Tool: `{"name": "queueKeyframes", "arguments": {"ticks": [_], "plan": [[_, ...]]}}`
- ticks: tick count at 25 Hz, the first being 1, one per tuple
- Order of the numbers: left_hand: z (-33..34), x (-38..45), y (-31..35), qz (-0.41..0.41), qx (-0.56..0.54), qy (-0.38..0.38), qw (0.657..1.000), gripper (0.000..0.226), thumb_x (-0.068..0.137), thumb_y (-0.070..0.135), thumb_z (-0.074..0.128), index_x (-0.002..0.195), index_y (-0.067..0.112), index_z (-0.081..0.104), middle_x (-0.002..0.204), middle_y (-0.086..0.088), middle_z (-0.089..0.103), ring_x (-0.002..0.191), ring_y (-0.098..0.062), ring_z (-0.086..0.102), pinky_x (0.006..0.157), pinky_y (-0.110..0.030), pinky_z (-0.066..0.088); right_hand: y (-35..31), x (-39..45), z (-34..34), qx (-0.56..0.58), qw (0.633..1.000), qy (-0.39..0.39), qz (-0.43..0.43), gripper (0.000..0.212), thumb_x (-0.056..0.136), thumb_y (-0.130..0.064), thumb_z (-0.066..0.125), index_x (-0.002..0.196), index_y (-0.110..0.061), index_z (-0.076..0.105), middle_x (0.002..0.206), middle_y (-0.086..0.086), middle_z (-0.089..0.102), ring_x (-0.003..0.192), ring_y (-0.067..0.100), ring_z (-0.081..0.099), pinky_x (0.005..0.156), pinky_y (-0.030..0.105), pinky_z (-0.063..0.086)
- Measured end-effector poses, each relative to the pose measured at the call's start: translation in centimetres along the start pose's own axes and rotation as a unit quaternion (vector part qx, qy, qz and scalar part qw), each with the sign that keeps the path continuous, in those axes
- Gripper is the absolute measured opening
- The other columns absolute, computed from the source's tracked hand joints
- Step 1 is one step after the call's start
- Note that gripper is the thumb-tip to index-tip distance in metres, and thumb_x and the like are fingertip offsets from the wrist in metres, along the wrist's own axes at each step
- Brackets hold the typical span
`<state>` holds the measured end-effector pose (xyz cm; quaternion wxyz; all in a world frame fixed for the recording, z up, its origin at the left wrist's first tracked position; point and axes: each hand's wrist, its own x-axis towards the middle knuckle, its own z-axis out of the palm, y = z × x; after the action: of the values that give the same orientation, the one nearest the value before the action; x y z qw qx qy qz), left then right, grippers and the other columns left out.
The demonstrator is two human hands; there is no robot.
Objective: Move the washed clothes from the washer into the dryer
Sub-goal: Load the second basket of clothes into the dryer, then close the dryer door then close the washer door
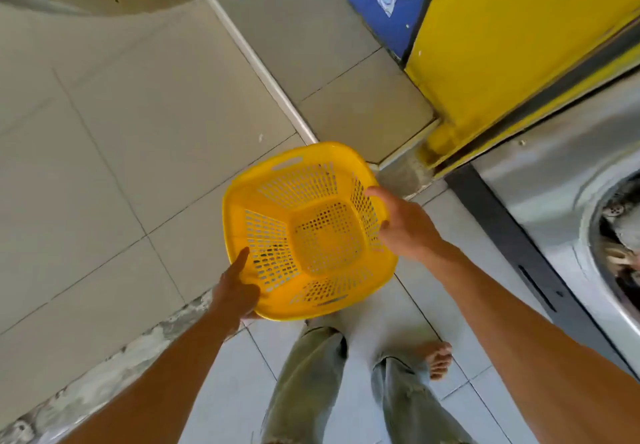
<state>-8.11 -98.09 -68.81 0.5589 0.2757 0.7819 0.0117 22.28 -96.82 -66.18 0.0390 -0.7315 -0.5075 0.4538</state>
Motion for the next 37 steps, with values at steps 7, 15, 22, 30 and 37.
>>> {"name": "queueKeyframes", "arguments": {"ticks": [7, 15, 22, 30, 37], "plan": [[-4.0, 6.7, 2.8, 0.011, -0.036, 0.054, 0.998, 0.092, 0.082, -0.016, 0.048, 0.149, 0.044, 0.026, 0.147, -0.012, 0.042, 0.11, -0.039, 0.058, 0.077, -0.057, 0.058, -4.9, 10.6, 3.5, -0.061, 0.995, 0.061, -0.046, 0.066, 0.085, -0.002, 0.055, 0.14, -0.038, 0.049, 0.125, 0.008, 0.068, 0.11, 0.031, 0.065, 0.09, 0.036, 0.051], [-2.8, 5.9, 4.0, 0.102, 0.284, 0.071, 0.951, 0.089, 0.08, 0.007, 0.059, 0.152, 0.031, 0.012, 0.156, -0.022, 0.007, 0.141, -0.046, 0.019, 0.106, -0.055, 0.038, -2.0, 8.5, 7.1, 0.037, 0.997, 0.021, -0.063, 0.083, 0.093, -0.038, 0.059, 0.154, -0.047, 0.004, 0.166, 0.007, 0.015, 0.153, 0.025, 0.016, 0.116, 0.051, 0.032], [4.9, -2.8, 4.3, 0.367, 0.435, 0.008, 0.822, 0.063, 0.083, 0.025, 0.052, 0.144, 0.019, 0.038, 0.162, -0.02, -0.006, 0.15, -0.035, -0.005, 0.12, -0.049, 0.013, 1.7, -2.1, 10.7, 0.133, 0.984, 0.112, -0.024, 0.075, 0.094, -0.06, 0.043, 0.153, -0.05, -0.002, 0.166, -0.013, 0.01, 0.153, 0.022, 0.018, 0.111, 0.055, 0.039], [13.7, -10.6, 5.9, 0.41, 0.545, -0.101, 0.724, 0.053, 0.094, 0.021, 0.049, 0.145, 0.026, 0.035, 0.162, -0.007, 0.01, 0.148, -0.027, 0.013, 0.116, -0.04, 0.026, 7.2, -16.2, 9.9, 0.199, 0.952, 0.214, 0.091, 0.067, 0.099, -0.044, 0.043, 0.151, -0.054, 0.001, 0.164, -0.015, 0.016, 0.143, 0.025, 0.041, 0.107, 0.052, 0.046], [16.4, -21.2, -1.0, 0.442, 0.578, -0.205, 0.654, 0.049, 0.094, 0.02, 0.049, 0.142, 0.024, 0.04, 0.159, -0.008, 0.018, 0.145, -0.026, 0.023, 0.114, -0.039, 0.03, 8.4, -31.4, 11.0, 0.277, 0.883, 0.3, 0.231, 0.065, 0.101, -0.031, 0.05, 0.156, -0.041, 0.015, 0.162, -0.011, 0.025, 0.125, 0.018, 0.059, 0.104, 0.033, 0.046]]}}
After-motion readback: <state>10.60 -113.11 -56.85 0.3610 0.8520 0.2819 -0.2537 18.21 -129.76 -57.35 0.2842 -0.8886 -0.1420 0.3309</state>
